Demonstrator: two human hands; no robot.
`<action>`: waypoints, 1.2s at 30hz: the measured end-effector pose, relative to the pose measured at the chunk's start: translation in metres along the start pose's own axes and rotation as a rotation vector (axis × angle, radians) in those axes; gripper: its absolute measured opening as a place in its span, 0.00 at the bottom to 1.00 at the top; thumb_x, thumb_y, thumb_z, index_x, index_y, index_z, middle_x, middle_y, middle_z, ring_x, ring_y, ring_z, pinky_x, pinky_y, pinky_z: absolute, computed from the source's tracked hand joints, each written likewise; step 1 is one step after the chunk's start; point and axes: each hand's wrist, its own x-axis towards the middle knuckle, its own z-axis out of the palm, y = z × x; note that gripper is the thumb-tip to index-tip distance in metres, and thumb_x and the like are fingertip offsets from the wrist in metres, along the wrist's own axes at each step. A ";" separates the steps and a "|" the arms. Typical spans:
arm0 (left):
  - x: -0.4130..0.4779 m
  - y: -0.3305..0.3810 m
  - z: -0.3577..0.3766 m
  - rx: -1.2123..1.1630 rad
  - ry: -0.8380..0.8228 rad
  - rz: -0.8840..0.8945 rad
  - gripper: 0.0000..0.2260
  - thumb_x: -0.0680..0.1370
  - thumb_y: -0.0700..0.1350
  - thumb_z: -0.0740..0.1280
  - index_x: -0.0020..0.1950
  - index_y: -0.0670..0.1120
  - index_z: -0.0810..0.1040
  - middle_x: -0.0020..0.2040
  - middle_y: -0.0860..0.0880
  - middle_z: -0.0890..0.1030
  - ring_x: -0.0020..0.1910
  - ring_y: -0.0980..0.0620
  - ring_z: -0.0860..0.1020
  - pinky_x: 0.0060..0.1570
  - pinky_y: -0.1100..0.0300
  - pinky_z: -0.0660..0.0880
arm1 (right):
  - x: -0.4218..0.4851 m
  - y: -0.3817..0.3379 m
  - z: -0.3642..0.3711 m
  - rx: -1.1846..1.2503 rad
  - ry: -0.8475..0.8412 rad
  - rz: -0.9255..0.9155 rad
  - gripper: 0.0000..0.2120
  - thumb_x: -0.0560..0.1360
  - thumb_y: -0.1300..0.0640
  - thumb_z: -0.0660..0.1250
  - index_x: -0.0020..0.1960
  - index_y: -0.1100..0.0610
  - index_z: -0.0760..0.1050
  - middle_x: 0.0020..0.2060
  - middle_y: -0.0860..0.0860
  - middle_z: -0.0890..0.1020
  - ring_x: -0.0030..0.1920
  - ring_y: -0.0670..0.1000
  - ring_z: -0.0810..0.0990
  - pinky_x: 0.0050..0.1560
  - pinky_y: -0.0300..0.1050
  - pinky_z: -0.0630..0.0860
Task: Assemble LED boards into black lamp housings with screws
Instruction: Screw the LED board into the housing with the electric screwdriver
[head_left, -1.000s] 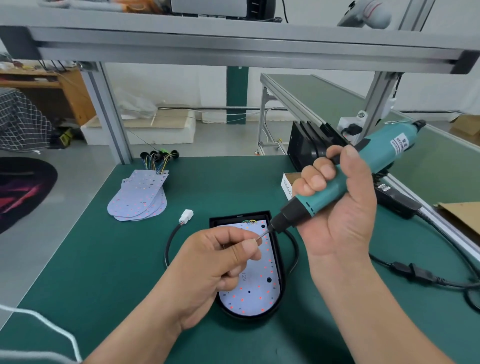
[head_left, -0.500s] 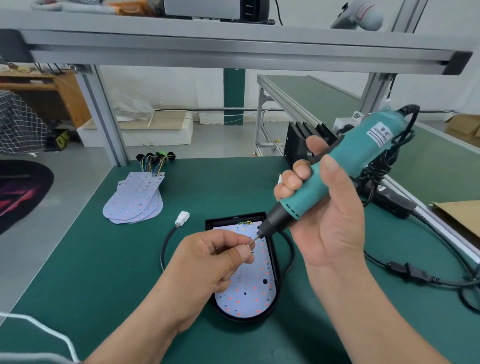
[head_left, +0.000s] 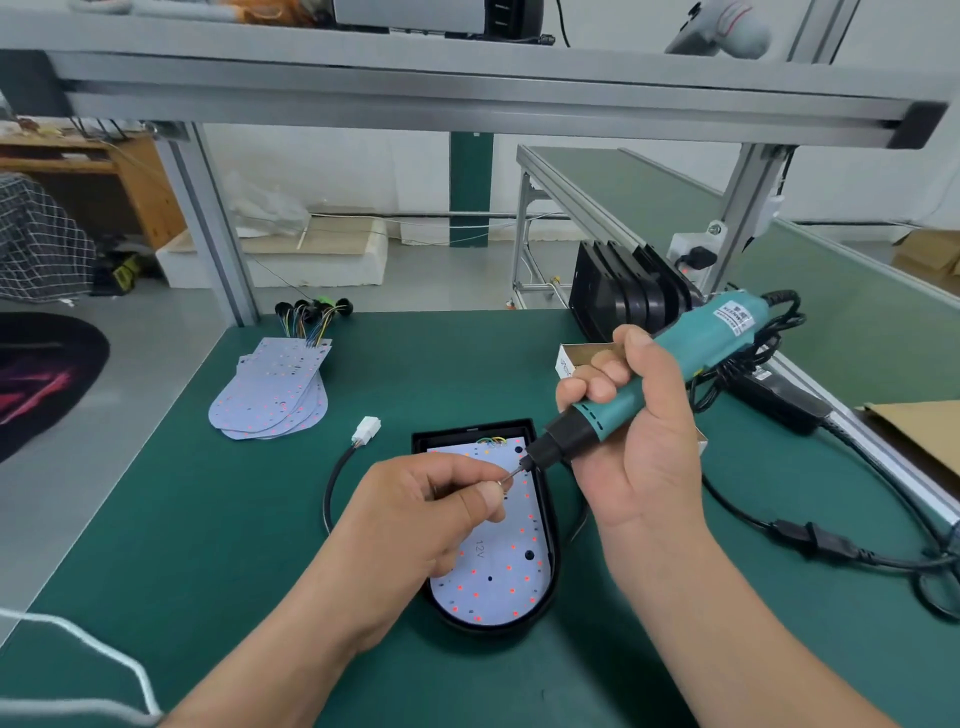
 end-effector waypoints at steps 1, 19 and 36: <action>0.000 0.000 0.000 -0.004 -0.001 0.000 0.09 0.72 0.48 0.74 0.51 0.54 0.89 0.35 0.53 0.80 0.29 0.52 0.60 0.27 0.64 0.61 | 0.000 0.001 0.000 0.013 0.016 0.003 0.03 0.80 0.58 0.69 0.49 0.55 0.75 0.33 0.47 0.70 0.30 0.46 0.70 0.36 0.42 0.77; 0.011 -0.007 -0.019 0.792 0.367 0.033 0.11 0.73 0.61 0.76 0.53 0.61 0.83 0.28 0.59 0.70 0.28 0.58 0.70 0.31 0.59 0.63 | 0.001 0.007 -0.009 -0.076 -0.012 0.095 0.04 0.80 0.58 0.66 0.46 0.54 0.75 0.32 0.47 0.70 0.28 0.46 0.69 0.34 0.42 0.75; 0.016 -0.015 -0.007 1.021 0.311 0.029 0.25 0.70 0.67 0.75 0.61 0.56 0.77 0.48 0.58 0.70 0.46 0.55 0.74 0.39 0.56 0.67 | -0.011 0.022 -0.011 -0.302 -0.197 0.221 0.03 0.76 0.60 0.65 0.49 0.54 0.75 0.30 0.49 0.68 0.26 0.49 0.66 0.30 0.44 0.72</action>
